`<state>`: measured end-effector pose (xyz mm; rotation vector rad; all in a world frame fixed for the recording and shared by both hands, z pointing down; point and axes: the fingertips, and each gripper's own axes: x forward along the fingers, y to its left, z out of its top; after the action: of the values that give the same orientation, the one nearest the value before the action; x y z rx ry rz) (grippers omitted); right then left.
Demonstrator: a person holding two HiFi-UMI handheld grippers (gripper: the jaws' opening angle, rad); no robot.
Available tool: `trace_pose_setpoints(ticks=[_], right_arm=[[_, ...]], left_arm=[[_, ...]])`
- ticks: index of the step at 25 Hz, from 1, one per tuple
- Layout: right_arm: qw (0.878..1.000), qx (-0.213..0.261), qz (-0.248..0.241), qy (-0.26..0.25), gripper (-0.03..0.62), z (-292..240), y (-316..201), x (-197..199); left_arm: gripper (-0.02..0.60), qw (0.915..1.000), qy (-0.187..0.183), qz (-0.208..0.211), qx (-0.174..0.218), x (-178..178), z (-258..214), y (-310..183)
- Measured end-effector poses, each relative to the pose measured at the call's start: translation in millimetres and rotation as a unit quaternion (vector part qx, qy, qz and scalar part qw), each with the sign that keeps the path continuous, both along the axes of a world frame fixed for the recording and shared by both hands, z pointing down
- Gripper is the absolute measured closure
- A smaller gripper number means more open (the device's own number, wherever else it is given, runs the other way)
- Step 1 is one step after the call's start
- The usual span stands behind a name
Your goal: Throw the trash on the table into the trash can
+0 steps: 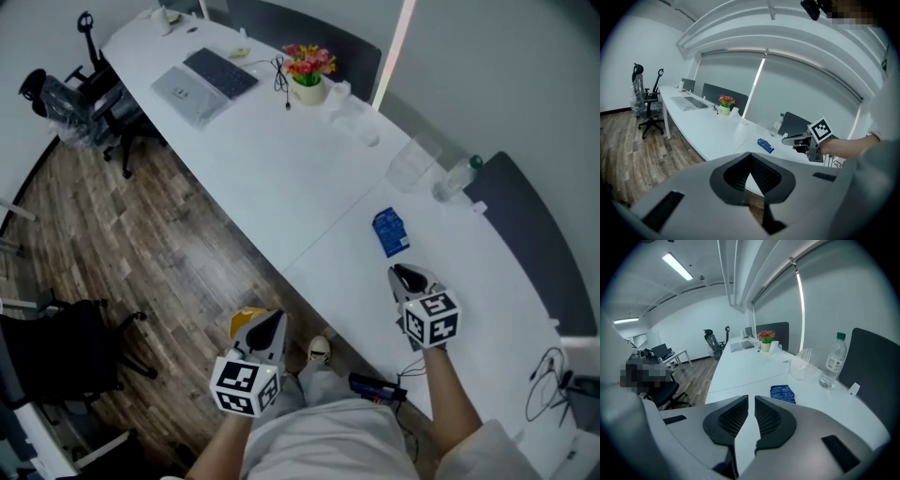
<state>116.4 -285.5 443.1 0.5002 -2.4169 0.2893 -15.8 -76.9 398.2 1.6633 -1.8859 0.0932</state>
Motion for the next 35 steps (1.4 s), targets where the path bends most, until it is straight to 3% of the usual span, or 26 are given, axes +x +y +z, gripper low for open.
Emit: trace_pose_setpoints(ticks=[2, 3, 4, 14, 19, 27, 35], right_arm=[[1.000, 0.003, 0.004, 0.007, 0.525, 10, -14, 1], [1.000, 0.004, 0.007, 0.010, 0.466, 15, -21, 1], [1.000, 0.005, 0.011, 0.014, 0.447, 20, -28, 1], [0.998, 0.000, 0.042, 0.038, 0.335, 76, -87, -1], [0.997, 0.008, 0.051, 0.052, 0.302, 96, -108, -2], [0.998, 0.002, 0.022, 0.066, 0.235, 118, -114, -13], [0.997, 0.003, 0.008, 0.079, 0.227, 125, -111, -18]], left_arm=[[0.581, 1.0000, 0.001, 0.003, -0.002, 3, 6, -10], [0.580, 1.0000, 0.001, 0.004, -0.003, 4, 8, -15], [0.580, 1.0000, 0.003, 0.006, -0.004, 5, 11, -19], [0.580, 0.9992, 0.011, 0.017, -0.034, 16, 35, -36], [0.581, 0.9983, 0.022, 0.008, -0.053, 16, 51, -31], [0.581, 0.9973, 0.026, 0.004, -0.068, 19, 64, -30], [0.581, 0.9971, 0.025, 0.000, -0.071, 22, 65, -31]])
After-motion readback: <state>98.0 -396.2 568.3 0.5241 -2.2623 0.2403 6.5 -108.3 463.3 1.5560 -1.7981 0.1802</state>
